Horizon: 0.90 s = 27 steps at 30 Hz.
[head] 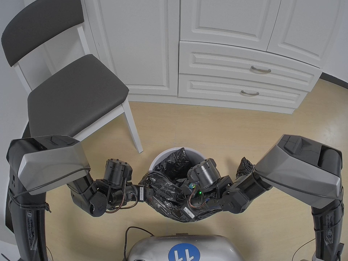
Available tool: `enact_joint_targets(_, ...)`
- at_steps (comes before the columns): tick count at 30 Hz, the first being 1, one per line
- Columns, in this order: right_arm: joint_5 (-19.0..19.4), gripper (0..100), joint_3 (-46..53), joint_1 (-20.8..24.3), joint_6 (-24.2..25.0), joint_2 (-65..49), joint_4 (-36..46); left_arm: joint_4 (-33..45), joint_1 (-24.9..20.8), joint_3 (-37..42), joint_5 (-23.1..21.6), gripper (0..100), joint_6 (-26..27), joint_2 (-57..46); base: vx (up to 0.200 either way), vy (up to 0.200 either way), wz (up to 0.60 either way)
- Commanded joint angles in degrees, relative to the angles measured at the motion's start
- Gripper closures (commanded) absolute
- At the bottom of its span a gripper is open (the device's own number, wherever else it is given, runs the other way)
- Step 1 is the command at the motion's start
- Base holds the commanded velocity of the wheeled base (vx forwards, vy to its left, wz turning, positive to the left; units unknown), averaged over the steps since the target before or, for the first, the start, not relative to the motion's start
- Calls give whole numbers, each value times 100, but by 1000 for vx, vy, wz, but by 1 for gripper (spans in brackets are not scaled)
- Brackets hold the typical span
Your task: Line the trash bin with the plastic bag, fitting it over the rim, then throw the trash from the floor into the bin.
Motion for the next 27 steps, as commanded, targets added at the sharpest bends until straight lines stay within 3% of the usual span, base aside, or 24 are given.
enact_joint_targets(1, -1, 100, -74, 30, 47, 186, -10, 2, 1, 6, -1, 0, 3, -12, 0, 0, 0)
enact_joint_targets(8, -18, 100, -522, -75, 319, 590, -10, -34, 18, -21, -1, 0, 3, -3, 0, 0, 0)
enact_joint_targets(10, -54, 100, -1014, -128, 732, 731, -36, -60, 53, -38, -1, 0, -5, -12, 0, 0, 0)
enact_joint_targets(14, -97, 100, -1700, -216, 1110, 959, -36, -60, 62, -47, -1, 0, -5, -3, 0, 0, 0)
enact_joint_targets(18, -273, 100, -2016, -233, 1224, 1135, -36, -60, 53, -56, -1, 0, -5, 14, 0, 0, 0)
enact_joint_targets(19, -625, 100, -2552, -251, 1470, 1557, -36, -69, 53, -65, -1, 0, -5, 23, 0, 0, 0)
enact_joint_targets(20, -695, 100, -2728, -269, 1549, 1715, -36, -69, 53, -65, -1, 0, -5, 23, 0, 0, 0)
enact_joint_targets(27, -757, 100, -3352, -400, 1664, 2242, 104, -69, 53, -56, -1, 0, -23, 14, 0, 0, 0)
